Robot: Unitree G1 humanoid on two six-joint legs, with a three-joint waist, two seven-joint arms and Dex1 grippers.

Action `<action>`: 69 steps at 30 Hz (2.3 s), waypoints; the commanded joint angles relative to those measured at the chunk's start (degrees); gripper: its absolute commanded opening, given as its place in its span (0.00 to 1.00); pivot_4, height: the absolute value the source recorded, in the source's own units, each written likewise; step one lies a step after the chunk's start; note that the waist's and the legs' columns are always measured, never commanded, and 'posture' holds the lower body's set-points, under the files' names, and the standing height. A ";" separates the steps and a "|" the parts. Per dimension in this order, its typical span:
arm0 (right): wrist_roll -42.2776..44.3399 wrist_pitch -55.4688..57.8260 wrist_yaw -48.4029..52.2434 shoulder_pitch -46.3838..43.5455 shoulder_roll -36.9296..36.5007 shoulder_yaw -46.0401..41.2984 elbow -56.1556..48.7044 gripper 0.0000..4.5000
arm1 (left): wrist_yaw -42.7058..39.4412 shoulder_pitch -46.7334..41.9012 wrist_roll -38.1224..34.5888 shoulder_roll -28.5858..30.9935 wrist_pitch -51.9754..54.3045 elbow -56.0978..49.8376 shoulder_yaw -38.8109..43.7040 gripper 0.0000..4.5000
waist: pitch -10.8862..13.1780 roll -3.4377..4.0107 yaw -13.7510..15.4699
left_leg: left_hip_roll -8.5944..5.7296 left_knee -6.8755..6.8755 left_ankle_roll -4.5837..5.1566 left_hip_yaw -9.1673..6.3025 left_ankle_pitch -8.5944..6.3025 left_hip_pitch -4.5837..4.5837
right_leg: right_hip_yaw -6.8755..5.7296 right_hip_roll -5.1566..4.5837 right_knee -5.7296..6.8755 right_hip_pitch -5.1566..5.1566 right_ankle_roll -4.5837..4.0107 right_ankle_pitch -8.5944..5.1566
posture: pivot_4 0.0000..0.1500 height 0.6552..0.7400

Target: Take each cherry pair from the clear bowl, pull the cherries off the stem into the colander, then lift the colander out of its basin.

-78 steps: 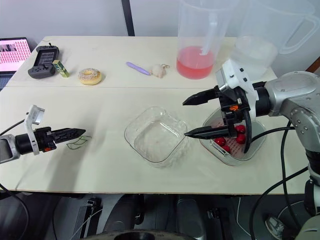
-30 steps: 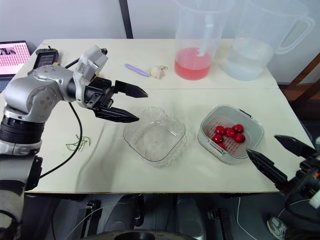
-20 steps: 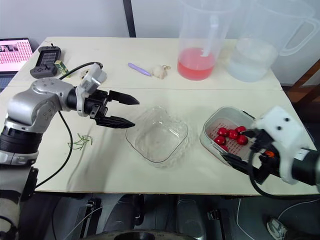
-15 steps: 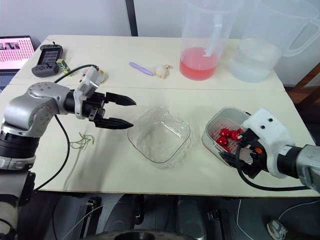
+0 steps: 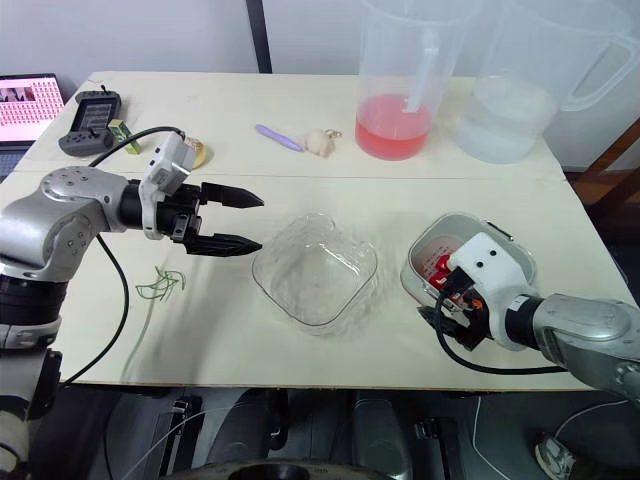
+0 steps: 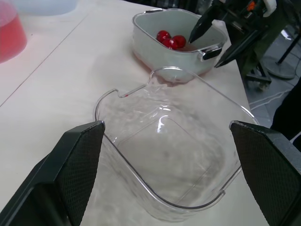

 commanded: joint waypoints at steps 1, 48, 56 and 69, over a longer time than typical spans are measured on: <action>-1.19 0.67 -0.68 -1.63 1.10 0.88 -0.31 0.49 | 0.03 -0.41 -0.05 0.70 -0.47 -1.48 1.56 1.00 | 0.00 0.00 0.00 | 0.00 0.00 0.00 0.00 0.00 0.00 | 0.00 0.00 0.00 0.00 0.00 0.00 | 1.00 0.98; 22.53 9.86 -3.64 -9.66 -10.82 -15.09 2.57 0.05 | -2.02 -2.68 0.09 -3.42 -1.87 2.14 1.07 1.00 | 0.00 0.02 -0.01 | 0.02 0.05 0.00 0.03 0.00 0.06 | 0.04 0.00 0.21 -0.04 0.00 0.00 | 1.00 0.98; 23.59 8.48 -1.93 -10.10 -12.53 -16.32 3.37 0.05 | -0.94 -2.72 0.16 -3.38 -1.71 4.13 2.34 1.00 | 0.00 0.02 -0.06 | 0.02 0.05 0.01 0.03 0.00 0.07 | 0.04 0.01 0.21 -0.04 0.00 0.00 | 1.00 0.98; -5.07 -8.43 27.90 -41.44 -16.38 19.85 15.76 0.05 | 9.88 7.97 -3.90 -3.56 1.08 -6.78 11.36 1.00 | 0.02 0.11 -0.75 | 0.05 -0.03 0.00 0.25 0.00 0.08 | 0.04 -0.12 0.10 -0.20 -0.05 0.03 | 1.00 0.98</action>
